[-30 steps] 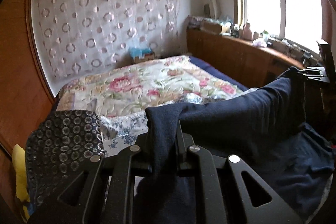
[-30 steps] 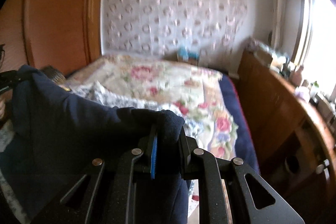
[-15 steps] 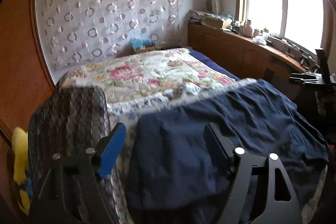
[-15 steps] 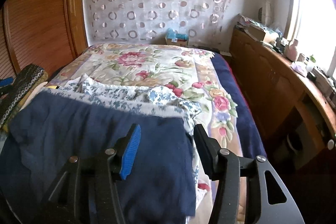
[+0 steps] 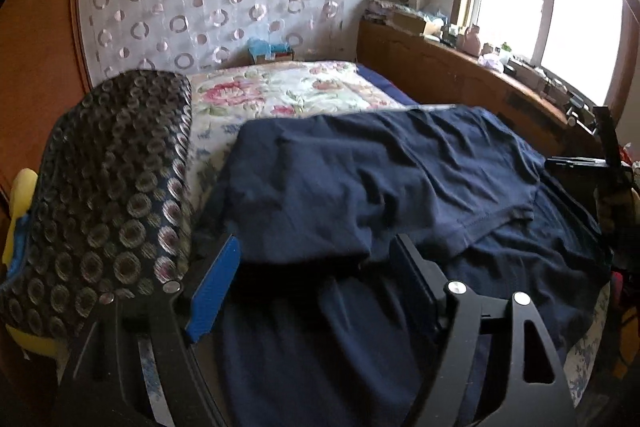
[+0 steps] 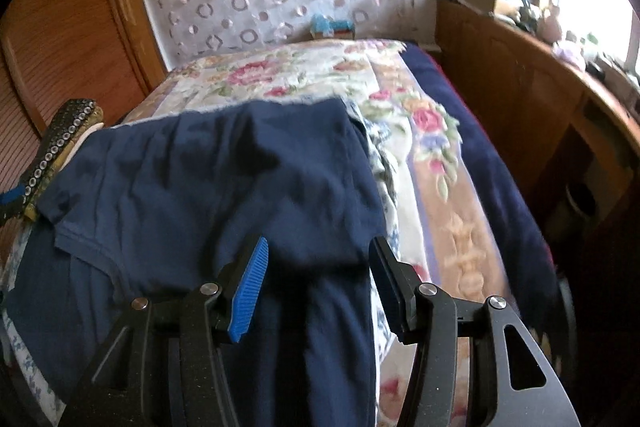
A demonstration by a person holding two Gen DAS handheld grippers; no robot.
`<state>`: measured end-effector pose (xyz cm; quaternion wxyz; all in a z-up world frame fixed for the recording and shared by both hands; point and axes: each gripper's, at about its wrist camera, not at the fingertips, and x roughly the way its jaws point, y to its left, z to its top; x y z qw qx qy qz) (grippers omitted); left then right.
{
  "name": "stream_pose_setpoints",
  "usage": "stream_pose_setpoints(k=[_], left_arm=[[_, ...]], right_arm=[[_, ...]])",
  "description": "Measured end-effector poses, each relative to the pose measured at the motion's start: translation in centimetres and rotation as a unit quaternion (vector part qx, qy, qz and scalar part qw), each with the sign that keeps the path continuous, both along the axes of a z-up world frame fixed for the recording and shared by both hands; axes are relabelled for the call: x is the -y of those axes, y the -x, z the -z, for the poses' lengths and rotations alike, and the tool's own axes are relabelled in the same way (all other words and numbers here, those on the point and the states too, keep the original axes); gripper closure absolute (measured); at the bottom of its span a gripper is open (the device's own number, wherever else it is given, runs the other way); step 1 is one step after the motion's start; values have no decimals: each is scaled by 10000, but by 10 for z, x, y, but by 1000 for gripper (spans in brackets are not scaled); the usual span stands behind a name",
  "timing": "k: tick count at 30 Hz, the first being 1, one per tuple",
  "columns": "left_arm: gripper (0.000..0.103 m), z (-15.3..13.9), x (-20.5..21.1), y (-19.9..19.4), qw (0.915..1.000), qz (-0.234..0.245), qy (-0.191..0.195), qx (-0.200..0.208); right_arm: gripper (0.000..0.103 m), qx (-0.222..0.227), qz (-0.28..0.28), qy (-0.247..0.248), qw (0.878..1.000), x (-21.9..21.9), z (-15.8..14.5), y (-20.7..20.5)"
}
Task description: Fold small clothes
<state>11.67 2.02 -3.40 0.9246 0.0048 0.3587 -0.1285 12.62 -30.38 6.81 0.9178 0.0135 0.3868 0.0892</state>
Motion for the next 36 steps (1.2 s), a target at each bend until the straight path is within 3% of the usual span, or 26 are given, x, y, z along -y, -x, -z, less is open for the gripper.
stream_pose_setpoints(k=[10, 17, 20, 24, 29, 33, 36], left_arm=[[25, 17, 12, -7, 9990, 31, -34, -450], [33, 25, 20, -7, 9975, 53, -8, -703], [44, 32, 25, -9, 9962, 113, 50, -863], [44, 33, 30, -12, 9965, 30, -11, -840], [44, 23, 16, -23, 9949, -170, 595, -802], [46, 22, 13, -31, 9938, -341, 752, -749], [67, 25, 14, -36, 9930, -451, 770, -779]], right_arm=[[49, -177, -146, -282, 9993, -6, -2, -11], [49, -175, -144, -171, 9996, -5, 8, -15], [49, -160, -138, -162, 9996, -4, 8, -14], [49, -148, -123, -146, 9997, -8, 10, -13], [49, -137, -110, -165, 9997, -11, 11, -15], [49, -163, -105, -332, 9993, -7, 10, -17], [49, -150, -68, -341, 9993, -8, 11, -19]])
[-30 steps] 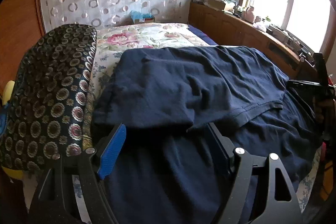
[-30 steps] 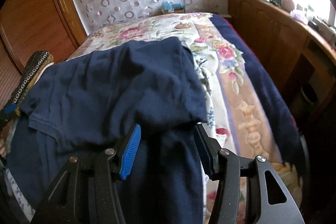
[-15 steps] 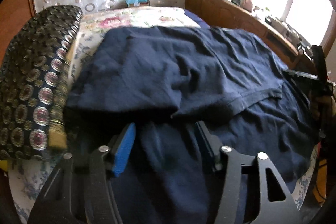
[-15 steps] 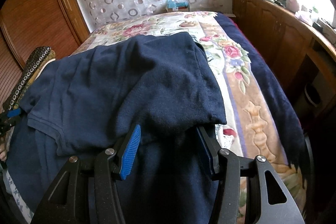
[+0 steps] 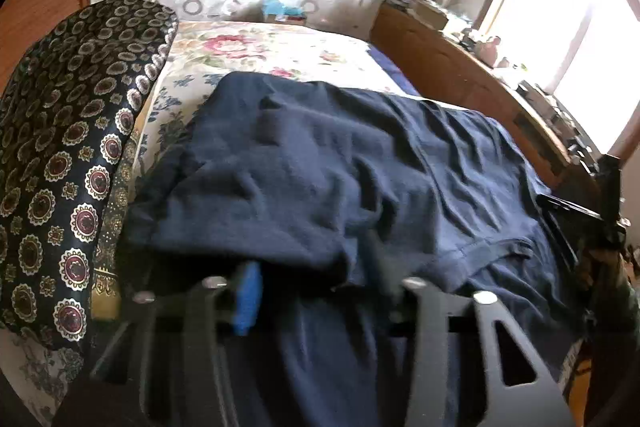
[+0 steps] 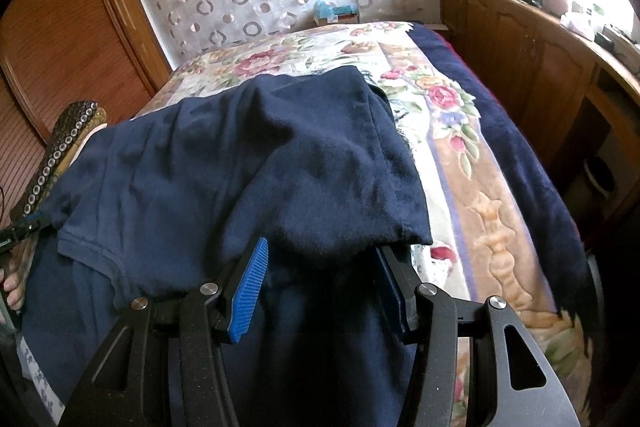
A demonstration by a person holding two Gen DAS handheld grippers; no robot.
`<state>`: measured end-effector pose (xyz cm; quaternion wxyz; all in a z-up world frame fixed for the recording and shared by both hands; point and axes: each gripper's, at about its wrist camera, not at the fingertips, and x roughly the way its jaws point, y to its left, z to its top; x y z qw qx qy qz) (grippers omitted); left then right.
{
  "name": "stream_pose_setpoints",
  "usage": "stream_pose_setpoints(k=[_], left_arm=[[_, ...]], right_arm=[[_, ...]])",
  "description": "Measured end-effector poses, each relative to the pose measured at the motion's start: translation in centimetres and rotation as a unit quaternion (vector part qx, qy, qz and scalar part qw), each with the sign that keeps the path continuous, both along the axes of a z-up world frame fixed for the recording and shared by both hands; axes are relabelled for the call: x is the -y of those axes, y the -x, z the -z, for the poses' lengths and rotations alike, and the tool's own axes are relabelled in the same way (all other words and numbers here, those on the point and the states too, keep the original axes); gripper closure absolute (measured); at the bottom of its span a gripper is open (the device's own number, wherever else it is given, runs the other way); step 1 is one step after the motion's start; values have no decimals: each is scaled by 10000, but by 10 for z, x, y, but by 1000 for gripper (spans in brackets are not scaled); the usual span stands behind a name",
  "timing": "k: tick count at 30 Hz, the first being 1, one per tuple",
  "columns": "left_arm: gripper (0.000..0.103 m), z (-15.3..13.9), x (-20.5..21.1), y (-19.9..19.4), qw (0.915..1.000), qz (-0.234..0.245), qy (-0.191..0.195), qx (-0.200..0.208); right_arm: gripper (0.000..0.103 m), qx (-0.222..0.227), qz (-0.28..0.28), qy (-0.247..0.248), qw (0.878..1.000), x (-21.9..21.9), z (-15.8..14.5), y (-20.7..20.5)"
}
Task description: Fold small clothes
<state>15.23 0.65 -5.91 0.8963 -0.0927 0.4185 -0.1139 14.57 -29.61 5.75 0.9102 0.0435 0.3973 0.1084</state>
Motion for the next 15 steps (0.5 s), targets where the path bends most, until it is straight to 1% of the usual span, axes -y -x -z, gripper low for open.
stream_pose_setpoints(k=[1, 3, 5, 6, 7, 8, 9, 10, 12, 15], left_arm=[[75, 2, 0, -2, 10000, -45, -17, -7], [80, 4, -2, -4, 9999, -110, -19, -18], [95, 6, -2, -5, 9999, -141, -46, -33], [96, 6, -2, -5, 9999, -126, -81, -3], [98, 5, 1, -3, 9999, -77, -122, 38], [100, 3, 1, -2, 9999, -56, -141, 63], [100, 1, 3, 1, 9998, -34, -154, 129], [100, -3, 3, 3, 9996, -26, -171, 215], [101, -12, 4, 12, 9987, -35, -225, 446], [101, -29, 1, 21, 9972, -79, -157, 728]], right_arm=[[49, 3, 12, 18, 10000, -1, 0, -1], [49, 23, 53, 90, 9999, -2, 0, -2], [64, 48, 71, 169, 9998, -4, 0, -3], [69, 45, 70, 218, 9997, -5, 1, -3], [83, 29, 66, 298, 9995, -6, 2, -3], [90, 28, 76, 369, 9993, -7, 3, -3], [91, 40, 69, 400, 9992, -6, 2, -4], [97, 54, 35, 401, 9992, -5, 2, -3], [98, 160, 6, 395, 9991, -5, -2, -1], [99, 486, 0, 356, 9982, -3, -14, 8]])
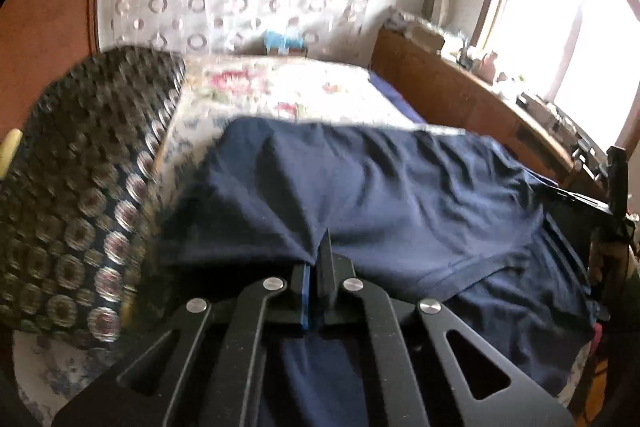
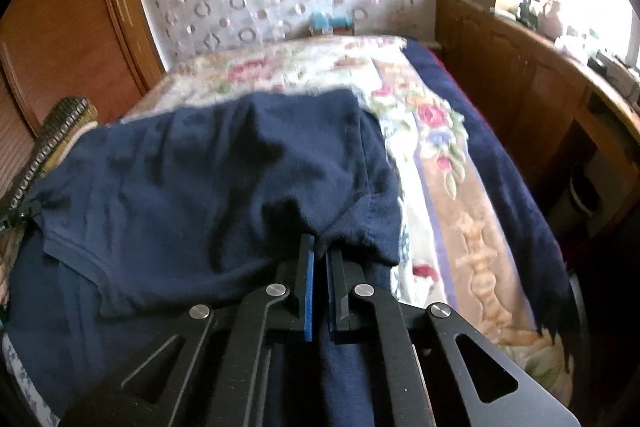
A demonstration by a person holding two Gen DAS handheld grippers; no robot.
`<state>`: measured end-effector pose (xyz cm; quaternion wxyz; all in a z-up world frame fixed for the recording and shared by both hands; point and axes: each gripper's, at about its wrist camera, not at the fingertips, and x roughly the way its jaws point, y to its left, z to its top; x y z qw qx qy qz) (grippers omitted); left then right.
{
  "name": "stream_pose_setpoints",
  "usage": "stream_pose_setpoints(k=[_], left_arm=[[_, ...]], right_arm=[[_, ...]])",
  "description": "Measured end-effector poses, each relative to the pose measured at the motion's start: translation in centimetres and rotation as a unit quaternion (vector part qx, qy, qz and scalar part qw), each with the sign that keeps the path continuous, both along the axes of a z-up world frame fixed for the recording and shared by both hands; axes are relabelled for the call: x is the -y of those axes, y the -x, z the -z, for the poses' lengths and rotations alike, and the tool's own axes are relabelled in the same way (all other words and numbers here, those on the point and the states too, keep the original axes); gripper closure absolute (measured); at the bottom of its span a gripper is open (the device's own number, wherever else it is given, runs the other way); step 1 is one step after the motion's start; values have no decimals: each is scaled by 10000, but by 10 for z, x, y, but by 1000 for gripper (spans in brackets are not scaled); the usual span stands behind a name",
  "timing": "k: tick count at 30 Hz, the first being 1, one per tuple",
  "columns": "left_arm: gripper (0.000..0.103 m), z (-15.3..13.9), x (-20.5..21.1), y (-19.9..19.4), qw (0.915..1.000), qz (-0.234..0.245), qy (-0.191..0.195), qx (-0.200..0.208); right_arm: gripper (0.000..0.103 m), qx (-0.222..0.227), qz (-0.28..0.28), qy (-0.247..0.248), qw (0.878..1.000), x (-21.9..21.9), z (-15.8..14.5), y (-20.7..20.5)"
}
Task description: Fold small clothes
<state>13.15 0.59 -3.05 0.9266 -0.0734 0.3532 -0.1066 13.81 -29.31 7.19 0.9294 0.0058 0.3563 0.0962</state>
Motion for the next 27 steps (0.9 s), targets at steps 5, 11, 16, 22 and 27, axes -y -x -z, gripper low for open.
stream_pose_setpoints(k=[5, 11, 16, 22, 27], left_arm=[[101, -26, -5, 15, 9991, 20, 22, 429], [101, -49, -7, 49, 9969, 145, 6, 777], [101, -57, -10, 79, 9957, 252, -71, 891], [101, -46, -10, 109, 9970, 354, -62, 680], [101, -42, -10, 126, 9982, 363, -74, 477]], right_arm=[[99, 652, -47, 82, 9978, -6, -31, 19], [100, 884, -152, 232, 9957, -14, -42, 45], [100, 958, -278, 94, 9950, -1, -48, 80], [100, 938, -467, 171, 9943, 15, -53, 117], [100, 823, -562, 250, 9947, 22, -59, 138]])
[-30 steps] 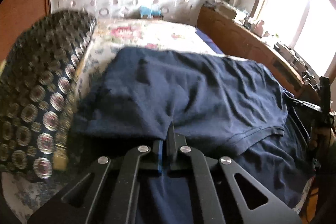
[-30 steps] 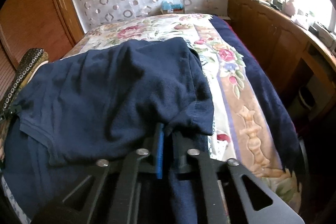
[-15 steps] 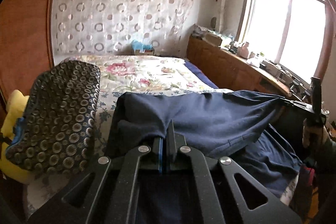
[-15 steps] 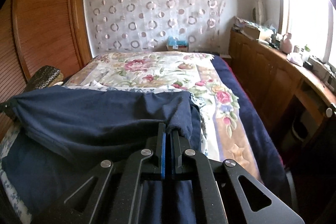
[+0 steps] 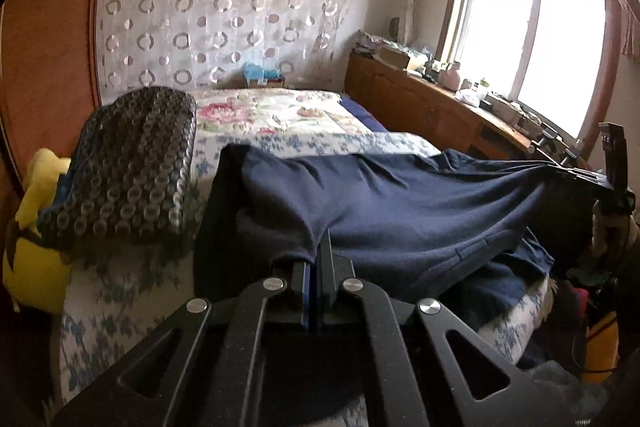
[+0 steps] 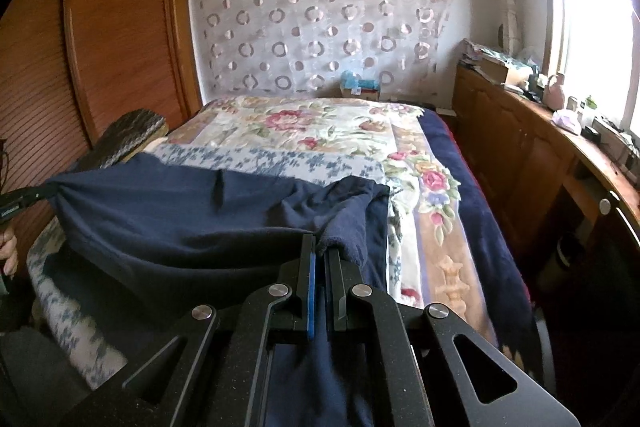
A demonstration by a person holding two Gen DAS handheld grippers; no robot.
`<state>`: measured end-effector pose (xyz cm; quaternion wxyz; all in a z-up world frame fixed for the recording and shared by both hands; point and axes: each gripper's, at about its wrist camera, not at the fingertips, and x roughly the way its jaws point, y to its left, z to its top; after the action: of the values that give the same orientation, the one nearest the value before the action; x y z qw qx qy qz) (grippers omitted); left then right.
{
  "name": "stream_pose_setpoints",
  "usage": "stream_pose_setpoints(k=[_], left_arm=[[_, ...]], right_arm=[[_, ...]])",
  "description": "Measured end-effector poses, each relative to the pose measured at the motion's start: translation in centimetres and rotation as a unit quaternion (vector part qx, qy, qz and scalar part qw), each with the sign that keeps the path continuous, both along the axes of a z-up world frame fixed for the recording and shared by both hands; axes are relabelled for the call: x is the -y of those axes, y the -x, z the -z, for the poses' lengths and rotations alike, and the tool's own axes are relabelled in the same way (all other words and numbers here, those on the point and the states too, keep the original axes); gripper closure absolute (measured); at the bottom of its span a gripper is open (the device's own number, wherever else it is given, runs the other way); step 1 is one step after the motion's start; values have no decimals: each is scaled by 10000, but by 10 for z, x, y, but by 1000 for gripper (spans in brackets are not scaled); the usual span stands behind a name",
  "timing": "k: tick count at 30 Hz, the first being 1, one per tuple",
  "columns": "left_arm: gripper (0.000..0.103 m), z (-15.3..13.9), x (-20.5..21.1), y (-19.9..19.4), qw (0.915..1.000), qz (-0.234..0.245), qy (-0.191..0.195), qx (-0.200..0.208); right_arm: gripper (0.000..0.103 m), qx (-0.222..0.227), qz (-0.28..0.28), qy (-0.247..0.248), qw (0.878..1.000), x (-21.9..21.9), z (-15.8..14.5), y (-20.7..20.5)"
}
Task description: Fold small clothes
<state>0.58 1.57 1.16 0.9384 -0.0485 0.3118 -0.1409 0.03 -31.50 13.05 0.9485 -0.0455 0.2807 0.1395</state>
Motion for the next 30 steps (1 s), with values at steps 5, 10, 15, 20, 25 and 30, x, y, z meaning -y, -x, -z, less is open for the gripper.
stream_pose_setpoints(k=[5, 10, 15, 20, 25, 30], left_arm=[[91, 22, 0, 0, 9991, 5, -99, -419], [68, 32, 0, 4, 9981, 16, -349, -503], [52, 35, -15, 6, 9977, -214, -390, -502], [47, 39, -33, 9, 9973, -427, -287, -515], [41, 48, -41, 4, 9961, -556, -263, -636], [36, 55, -41, 0, 9959, -561, -225, -677]], right_arm=[[100, -361, 102, 78, 9993, 6, 11, 5], [93, -845, 296, 196, 9958, 13, 44, -12], [77, -751, 357, 446, 9955, 1, 38, -27], [68, -603, 360, 650, 9954, -12, 31, -21], [59, -500, 446, 728, 9951, -13, 39, 5], [54, -376, 493, 686, 9957, -11, 35, 13]])
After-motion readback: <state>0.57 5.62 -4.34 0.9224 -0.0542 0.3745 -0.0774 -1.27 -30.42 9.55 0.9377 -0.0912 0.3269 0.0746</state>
